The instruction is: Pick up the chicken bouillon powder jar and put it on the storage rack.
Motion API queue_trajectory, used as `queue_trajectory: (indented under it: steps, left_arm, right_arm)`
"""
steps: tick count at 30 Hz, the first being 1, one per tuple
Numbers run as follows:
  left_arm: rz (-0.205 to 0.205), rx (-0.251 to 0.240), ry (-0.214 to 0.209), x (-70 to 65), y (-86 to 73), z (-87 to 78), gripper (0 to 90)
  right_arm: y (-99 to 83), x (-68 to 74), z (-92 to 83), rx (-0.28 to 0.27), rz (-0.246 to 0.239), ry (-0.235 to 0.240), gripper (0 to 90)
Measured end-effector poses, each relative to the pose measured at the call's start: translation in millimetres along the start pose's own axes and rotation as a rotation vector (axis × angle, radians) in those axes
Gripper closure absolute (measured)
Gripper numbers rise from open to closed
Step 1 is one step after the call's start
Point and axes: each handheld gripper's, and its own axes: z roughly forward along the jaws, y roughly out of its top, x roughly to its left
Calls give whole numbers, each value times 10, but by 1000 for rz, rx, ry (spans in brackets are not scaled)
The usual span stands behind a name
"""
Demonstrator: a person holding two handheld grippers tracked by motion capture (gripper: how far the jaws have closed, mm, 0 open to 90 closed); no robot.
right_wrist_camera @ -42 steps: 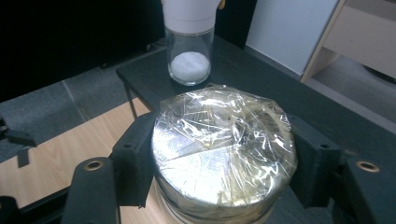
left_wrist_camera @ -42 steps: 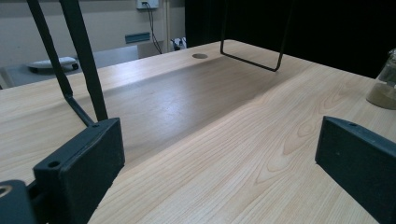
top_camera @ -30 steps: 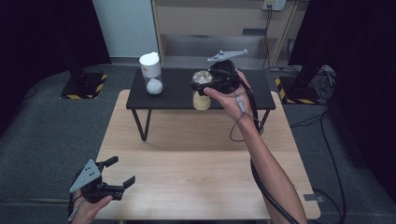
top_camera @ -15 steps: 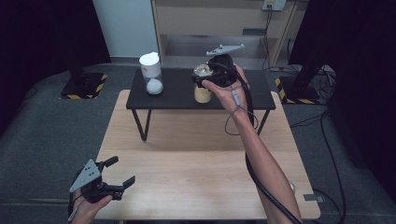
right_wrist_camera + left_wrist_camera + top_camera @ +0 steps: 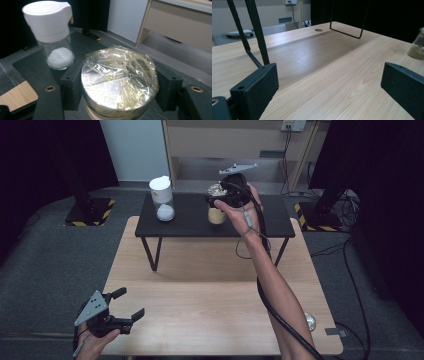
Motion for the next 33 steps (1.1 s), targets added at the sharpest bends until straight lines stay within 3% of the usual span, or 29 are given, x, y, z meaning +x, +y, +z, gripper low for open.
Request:
queue_trajectory:
  steps: [11,33]
  left_arm:
    - [-1,2,1,3,0,-1,6]
    - [-4,-1,-3,14,-8,5,7]
  right_arm:
    - [53,-4,158,-2,13,-28,352]
    - [-24,-105,339,20,50,-39,352]
